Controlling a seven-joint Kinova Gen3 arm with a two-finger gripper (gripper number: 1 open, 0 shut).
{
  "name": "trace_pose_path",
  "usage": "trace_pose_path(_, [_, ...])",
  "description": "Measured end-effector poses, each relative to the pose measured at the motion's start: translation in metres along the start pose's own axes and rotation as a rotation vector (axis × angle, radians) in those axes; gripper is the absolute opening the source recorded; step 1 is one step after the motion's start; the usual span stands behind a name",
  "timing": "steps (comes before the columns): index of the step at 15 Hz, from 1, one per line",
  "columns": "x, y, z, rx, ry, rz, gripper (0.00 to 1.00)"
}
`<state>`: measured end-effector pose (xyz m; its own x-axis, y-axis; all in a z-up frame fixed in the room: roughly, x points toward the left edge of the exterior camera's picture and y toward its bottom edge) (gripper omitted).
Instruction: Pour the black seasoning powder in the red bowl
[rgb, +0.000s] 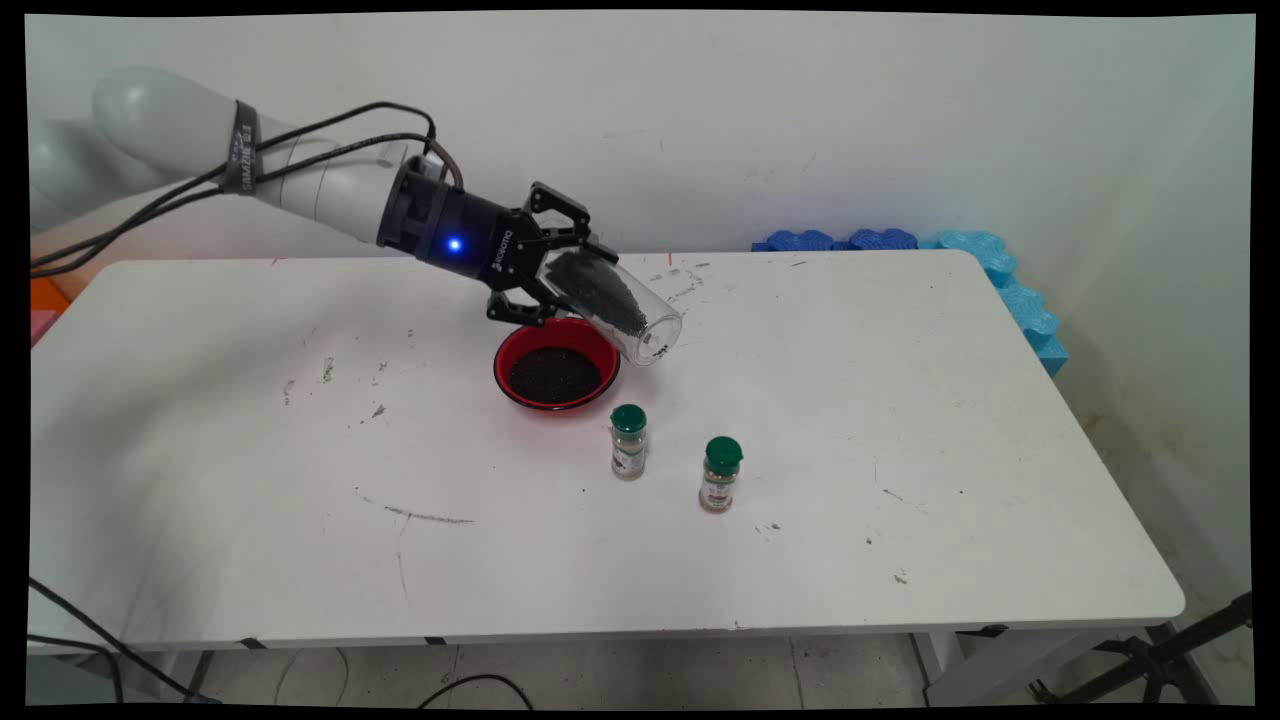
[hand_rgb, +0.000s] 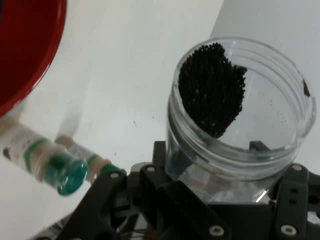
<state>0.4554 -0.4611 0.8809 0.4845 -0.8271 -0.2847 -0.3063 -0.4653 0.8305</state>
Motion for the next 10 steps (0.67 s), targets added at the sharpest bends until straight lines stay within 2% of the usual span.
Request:
trace_pose_path(5, [0.006,0.018,-0.003,0.006,0.015,0.197,0.00])
trace_pose_path(10, [0.010,0.035,-0.007,0.012,0.030,0.467,0.00])
